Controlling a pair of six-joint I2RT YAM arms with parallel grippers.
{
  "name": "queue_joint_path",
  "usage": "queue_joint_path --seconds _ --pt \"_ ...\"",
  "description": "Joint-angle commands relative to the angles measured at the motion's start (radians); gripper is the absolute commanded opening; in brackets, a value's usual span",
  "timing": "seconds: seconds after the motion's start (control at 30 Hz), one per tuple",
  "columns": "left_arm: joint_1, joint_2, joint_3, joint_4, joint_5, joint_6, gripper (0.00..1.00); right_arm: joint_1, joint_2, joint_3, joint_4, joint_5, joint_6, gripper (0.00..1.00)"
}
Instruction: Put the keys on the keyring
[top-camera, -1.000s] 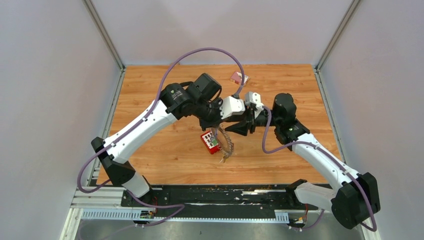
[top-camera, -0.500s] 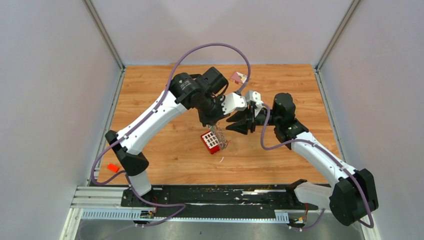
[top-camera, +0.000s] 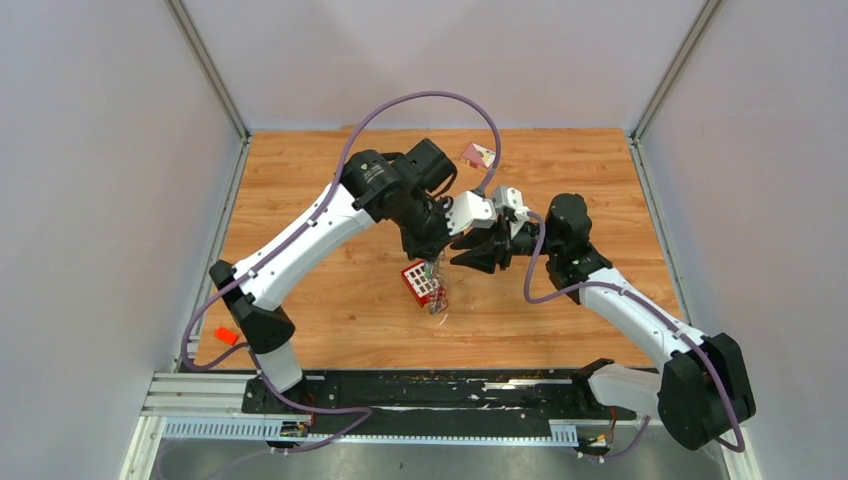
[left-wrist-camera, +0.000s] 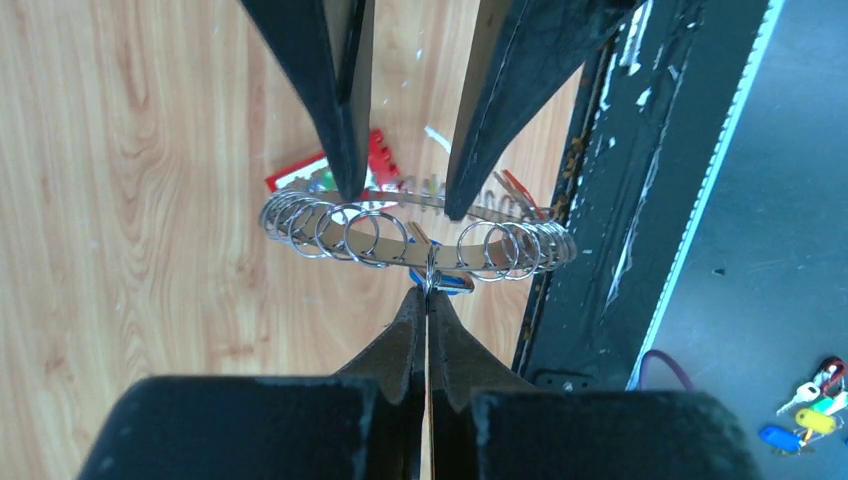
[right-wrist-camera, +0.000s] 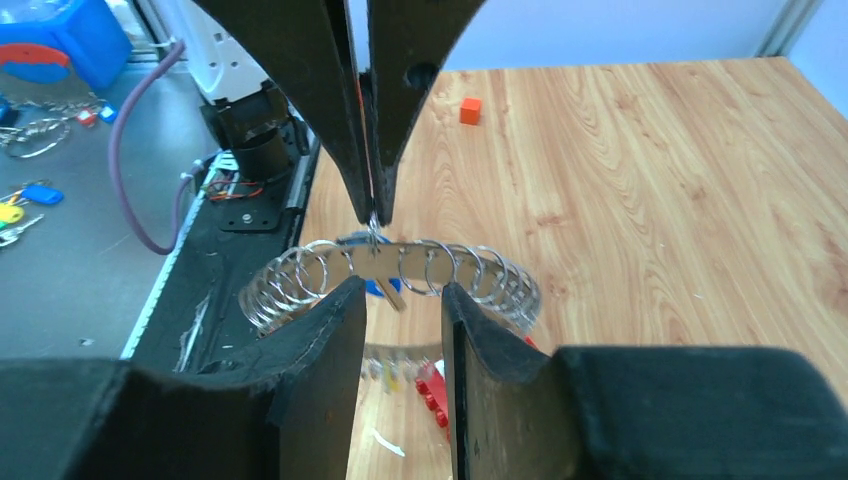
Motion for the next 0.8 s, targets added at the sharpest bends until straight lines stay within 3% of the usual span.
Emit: queue_joint_path --seconds 0.0,0.33,0.63,0.77 --pt "-0.019 -0.104 -0.104 0.189 0.109 0.027 0.00 0.021 0.002 -0.021 0.202 -0.064 0.137 0.34" --pt "-0.019 -0.158 -0.194 0.292 0.110 0.005 0.00 0.034 0.004 -0.023 0.249 -0.087 0.181 0.31" --pt "-0.020 -0.180 -0.212 0.306 0.113 0.001 0.00 0.035 0.009 -0.012 0.185 -0.065 0.135 0.18" --pt "-0.019 -0.193 -0.228 0.317 0.102 0.003 0.00 0.035 0.009 -0.003 0.152 -0.058 0.111 0.19"
